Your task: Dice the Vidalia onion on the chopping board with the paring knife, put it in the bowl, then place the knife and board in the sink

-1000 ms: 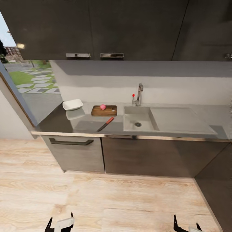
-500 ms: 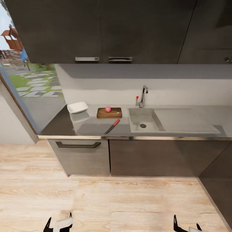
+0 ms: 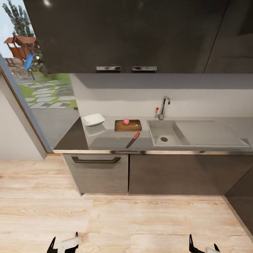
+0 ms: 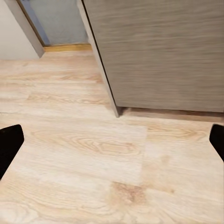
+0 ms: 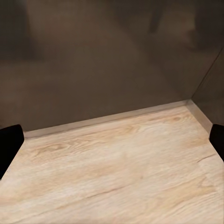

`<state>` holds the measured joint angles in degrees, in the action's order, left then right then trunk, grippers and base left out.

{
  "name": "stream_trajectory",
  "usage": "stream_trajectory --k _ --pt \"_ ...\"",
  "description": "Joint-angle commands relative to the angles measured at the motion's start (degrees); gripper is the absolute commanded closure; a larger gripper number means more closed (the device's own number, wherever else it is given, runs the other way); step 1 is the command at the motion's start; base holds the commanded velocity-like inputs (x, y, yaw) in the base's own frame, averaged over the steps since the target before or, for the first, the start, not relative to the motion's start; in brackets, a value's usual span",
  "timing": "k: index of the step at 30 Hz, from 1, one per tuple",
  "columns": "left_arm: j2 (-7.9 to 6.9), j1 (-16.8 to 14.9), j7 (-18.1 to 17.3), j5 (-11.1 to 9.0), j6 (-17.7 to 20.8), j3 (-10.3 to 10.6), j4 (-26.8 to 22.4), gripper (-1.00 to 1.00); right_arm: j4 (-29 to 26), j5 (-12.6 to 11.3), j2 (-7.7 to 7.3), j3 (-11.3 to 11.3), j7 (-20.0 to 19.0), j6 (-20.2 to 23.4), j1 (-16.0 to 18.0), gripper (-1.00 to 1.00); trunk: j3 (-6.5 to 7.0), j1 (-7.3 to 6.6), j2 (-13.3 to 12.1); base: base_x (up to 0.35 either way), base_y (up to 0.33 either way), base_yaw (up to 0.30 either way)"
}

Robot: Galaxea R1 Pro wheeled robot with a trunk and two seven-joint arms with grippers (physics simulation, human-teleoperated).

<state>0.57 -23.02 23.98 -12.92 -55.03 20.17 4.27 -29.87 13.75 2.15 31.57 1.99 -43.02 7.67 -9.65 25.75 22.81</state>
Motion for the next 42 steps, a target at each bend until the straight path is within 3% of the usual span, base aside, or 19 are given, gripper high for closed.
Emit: stream_trajectory --k 1,17,35,38,42 --pt "0.04 -0.10 0.10 -0.37 -0.25 0.49 0.22 -1.00 -0.01 0.60 0.07 0.33 0.21 -0.14 0.06 -1.00 -0.02 0.04 0.11 0.000 0.109 0.000" --pt "0.04 -0.10 0.10 -0.38 -0.25 0.49 0.22 -1.00 -0.01 0.65 0.05 0.33 0.21 -0.14 0.06 -1.00 1.34 0.04 0.11 0.130 0.015 0.000" --pt "0.20 -0.10 0.18 -0.44 -0.32 0.49 0.22 -1.00 0.25 0.87 0.26 0.26 0.90 0.16 0.09 -1.00 1.45 0.04 0.11 0.263 0.000 0.000" --pt "0.43 -0.10 0.19 -0.44 -0.27 0.49 0.22 -1.00 -4.66 1.58 0.96 -1.40 4.60 2.07 0.14 -1.00 1.45 0.04 0.11 0.050 0.000 0.000" --pt "0.54 -0.10 0.19 -0.44 -0.26 0.49 0.22 -1.00 -16.23 3.97 2.65 -7.95 13.48 11.94 0.15 -1.00 1.45 0.04 0.11 0.012 0.000 0.000"
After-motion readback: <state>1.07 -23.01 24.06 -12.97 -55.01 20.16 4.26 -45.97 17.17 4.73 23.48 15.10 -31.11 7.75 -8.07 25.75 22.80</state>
